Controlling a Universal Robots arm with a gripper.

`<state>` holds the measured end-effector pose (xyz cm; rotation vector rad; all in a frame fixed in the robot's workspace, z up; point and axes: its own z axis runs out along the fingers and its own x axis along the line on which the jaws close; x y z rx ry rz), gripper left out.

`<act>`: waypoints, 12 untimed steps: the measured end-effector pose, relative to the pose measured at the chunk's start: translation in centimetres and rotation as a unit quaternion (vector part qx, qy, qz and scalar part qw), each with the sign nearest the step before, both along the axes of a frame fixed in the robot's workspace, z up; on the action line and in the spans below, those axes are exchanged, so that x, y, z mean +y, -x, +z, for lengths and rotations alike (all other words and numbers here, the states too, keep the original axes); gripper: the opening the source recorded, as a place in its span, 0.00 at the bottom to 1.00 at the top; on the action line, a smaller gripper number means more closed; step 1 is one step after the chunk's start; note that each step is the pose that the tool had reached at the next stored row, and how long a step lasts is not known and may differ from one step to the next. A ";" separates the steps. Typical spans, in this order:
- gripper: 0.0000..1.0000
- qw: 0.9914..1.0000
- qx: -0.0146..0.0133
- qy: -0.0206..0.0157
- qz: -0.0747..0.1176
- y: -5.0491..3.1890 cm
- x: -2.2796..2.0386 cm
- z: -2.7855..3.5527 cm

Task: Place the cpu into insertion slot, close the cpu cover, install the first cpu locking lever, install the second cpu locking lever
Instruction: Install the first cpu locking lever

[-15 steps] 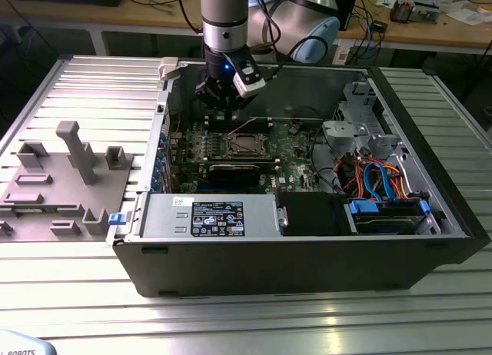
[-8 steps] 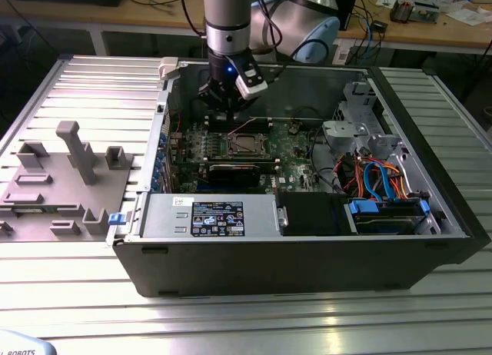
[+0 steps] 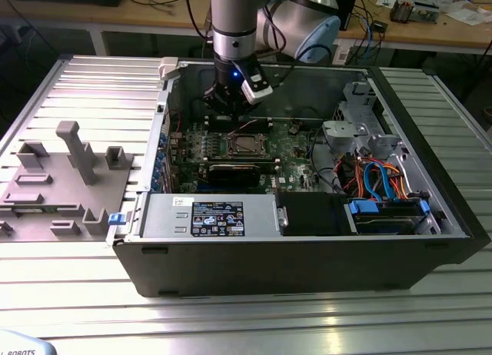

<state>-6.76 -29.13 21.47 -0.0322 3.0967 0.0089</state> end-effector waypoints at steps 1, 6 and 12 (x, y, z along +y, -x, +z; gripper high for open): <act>0.11 1.000 0.000 0.000 0.000 -0.12 0.00 -0.08; 0.11 1.000 0.003 0.000 0.000 -1.12 0.00 -0.66; 0.11 1.000 0.006 0.001 0.000 -2.19 0.01 -1.21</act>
